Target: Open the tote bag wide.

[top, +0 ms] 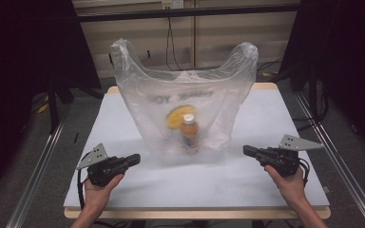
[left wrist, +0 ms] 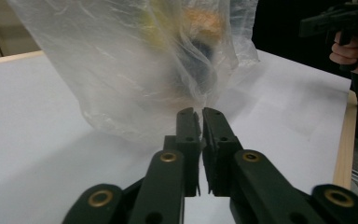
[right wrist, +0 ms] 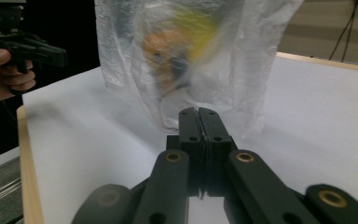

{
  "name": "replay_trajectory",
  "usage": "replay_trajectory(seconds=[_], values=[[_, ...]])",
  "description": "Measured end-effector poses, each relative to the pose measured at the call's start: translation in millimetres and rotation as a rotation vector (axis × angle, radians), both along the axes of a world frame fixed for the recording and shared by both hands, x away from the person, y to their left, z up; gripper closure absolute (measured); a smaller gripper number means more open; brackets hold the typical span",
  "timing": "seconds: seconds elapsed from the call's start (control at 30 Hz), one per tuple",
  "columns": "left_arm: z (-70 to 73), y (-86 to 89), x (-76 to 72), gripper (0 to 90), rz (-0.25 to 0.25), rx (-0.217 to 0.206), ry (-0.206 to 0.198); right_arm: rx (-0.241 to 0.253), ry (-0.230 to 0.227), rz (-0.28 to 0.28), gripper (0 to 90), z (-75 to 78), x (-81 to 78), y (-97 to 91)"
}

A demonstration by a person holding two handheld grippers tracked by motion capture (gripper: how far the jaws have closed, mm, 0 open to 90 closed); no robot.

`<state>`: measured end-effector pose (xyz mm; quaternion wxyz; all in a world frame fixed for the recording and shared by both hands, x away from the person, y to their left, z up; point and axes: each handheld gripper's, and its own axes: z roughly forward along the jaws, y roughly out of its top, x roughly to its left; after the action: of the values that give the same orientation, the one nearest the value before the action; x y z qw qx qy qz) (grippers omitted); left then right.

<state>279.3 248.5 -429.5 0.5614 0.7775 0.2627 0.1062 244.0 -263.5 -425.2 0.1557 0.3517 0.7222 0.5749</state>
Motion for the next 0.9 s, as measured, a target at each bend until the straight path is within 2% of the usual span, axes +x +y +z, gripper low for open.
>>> replay_trajectory(seconds=[0.07, 0.17, 0.2, 0.27, 0.43, 0.67, 0.8, 0.9], values=[[0.5, -2.2, 0.9, 90.0, -0.012, -0.011, 0.004, -0.006, 0.002, 0.010, 90.0, 2.9, 1.3, 3.2], [5.0, -9.8, 2.2, 90.0, -0.026, 0.012, 0.008, 0.000, -0.004, 0.031, 90.0, 8.3, 5.7, 7.8], [6.1, -12.6, 3.2, 90.0, -0.042, -0.004, 0.008, 0.000, -0.004, 0.031, 90.0, 8.3, 5.7, 7.8], [11.5, -19.4, 5.9, 90.0, -0.058, 0.002, -0.002, 0.010, -0.003, 0.048, 90.0, 13.5, 15.4, 15.3], [20.1, -25.4, 11.5, 90.0, -0.061, -0.019, -0.014, -0.001, -0.001, 0.073, 90.0, 22.6, 25.4, 28.8], [32.8, -30.2, 20.9, 90.0, -0.076, -0.058, -0.039, 0.009, -0.013, 0.093, 90.0, 39.4, 33.5, 43.7], [35.1, -36.6, 29.4, 90.0, -0.077, -0.059, -0.048, 0.024, -0.022, 0.110, 90.0, 47.1, 41.9, 47.8], [33.7, -42.1, 36.1, 90.0, -0.085, -0.066, -0.041, 0.001, -0.025, 0.136, 90.0, 50.4, 48.9, 56.0]])
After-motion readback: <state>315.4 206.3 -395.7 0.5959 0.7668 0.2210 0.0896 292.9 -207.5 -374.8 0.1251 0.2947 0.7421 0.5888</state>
